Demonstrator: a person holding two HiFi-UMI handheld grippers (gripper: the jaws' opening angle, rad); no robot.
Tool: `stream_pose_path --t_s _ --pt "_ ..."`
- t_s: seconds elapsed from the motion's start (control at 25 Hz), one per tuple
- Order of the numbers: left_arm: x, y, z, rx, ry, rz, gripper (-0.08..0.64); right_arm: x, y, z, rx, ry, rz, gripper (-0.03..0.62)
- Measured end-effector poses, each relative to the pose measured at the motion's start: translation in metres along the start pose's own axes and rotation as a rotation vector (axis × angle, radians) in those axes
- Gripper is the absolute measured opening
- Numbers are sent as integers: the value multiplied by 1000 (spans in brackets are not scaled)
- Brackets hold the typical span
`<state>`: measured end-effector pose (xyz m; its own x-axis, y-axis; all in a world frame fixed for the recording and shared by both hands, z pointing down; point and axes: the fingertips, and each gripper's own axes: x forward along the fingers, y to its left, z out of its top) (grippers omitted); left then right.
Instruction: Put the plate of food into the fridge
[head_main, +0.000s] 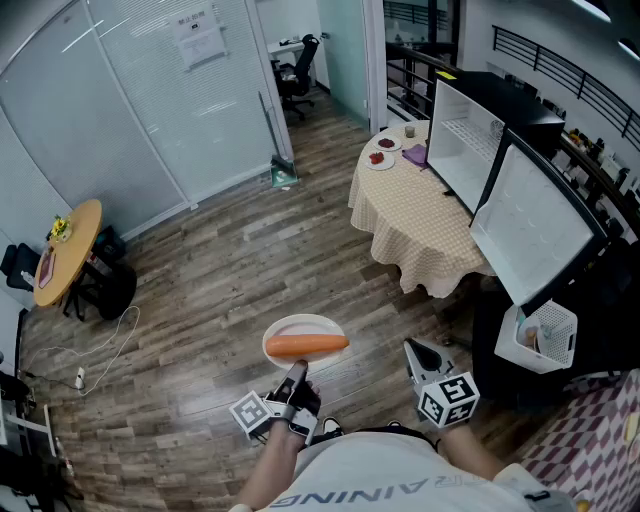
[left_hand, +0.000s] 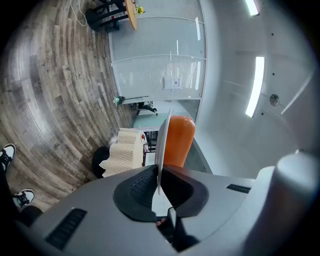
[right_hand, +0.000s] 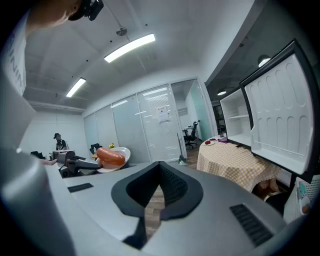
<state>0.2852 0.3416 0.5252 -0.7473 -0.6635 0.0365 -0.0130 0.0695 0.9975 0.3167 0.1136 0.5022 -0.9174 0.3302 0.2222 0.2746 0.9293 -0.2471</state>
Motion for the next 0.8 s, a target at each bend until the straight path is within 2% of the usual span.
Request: stream_pose_path --t_s 0.32,0.48,0.6,0.8 --pt "7 0 1 11 7 2 28 4 -3 -1 -5 12 8 20" --pt "7 0 1 3 -4 -2 28 8 -6 -5 51 23 25 20" --pt "3 0 6 2 -7 0 28 14 1 -10 86 39 57 20" --pt "-8 -1 26 19 -10 3 28 33 21 -15 79 52 74 20"
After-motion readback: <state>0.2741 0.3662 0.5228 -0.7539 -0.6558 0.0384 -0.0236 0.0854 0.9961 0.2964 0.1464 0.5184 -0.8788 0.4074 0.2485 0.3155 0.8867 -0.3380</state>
